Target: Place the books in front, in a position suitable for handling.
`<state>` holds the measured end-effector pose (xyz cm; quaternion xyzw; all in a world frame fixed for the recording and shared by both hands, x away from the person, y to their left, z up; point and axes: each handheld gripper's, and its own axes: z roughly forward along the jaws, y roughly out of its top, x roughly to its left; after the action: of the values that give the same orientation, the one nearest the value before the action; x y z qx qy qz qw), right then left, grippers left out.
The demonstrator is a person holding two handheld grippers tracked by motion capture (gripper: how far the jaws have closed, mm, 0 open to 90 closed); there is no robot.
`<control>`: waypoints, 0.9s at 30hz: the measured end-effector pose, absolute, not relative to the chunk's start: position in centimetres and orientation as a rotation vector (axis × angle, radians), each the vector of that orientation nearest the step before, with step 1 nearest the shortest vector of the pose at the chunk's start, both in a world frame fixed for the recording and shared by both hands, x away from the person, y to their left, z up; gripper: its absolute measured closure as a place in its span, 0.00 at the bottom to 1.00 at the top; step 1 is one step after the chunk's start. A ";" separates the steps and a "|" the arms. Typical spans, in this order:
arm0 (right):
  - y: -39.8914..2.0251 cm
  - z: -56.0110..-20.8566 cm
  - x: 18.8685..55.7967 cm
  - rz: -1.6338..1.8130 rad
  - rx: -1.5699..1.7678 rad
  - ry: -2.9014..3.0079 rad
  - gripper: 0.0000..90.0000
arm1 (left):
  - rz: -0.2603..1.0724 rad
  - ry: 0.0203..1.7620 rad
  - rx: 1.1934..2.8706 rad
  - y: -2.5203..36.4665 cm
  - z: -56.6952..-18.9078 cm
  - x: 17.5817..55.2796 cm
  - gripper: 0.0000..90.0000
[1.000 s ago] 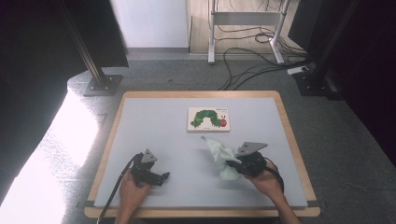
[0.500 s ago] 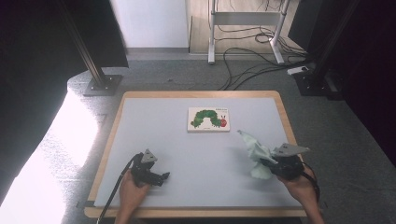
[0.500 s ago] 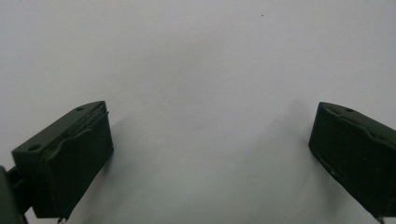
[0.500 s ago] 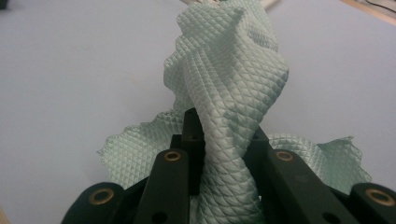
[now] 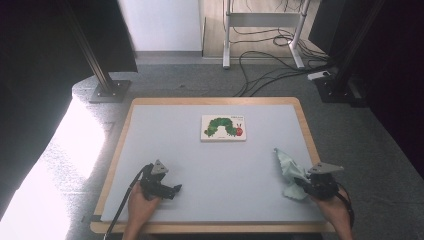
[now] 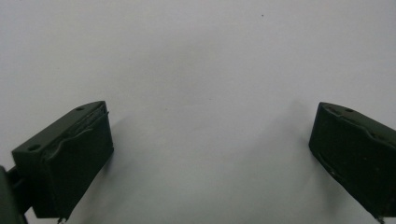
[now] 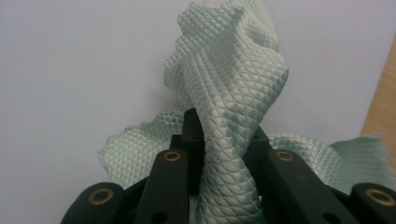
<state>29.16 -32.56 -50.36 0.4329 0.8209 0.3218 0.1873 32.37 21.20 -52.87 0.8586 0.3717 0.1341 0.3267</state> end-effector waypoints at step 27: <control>-30.9 -48.8 30.9 1.011 1.175 2.204 0.06 | 0.321 1.003 2.209 21.2 -52.7 32.8 0.00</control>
<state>30.89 -30.86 -48.84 0.4251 0.7978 0.3658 0.2216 32.83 21.20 -52.70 0.8488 0.3855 0.1235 0.3401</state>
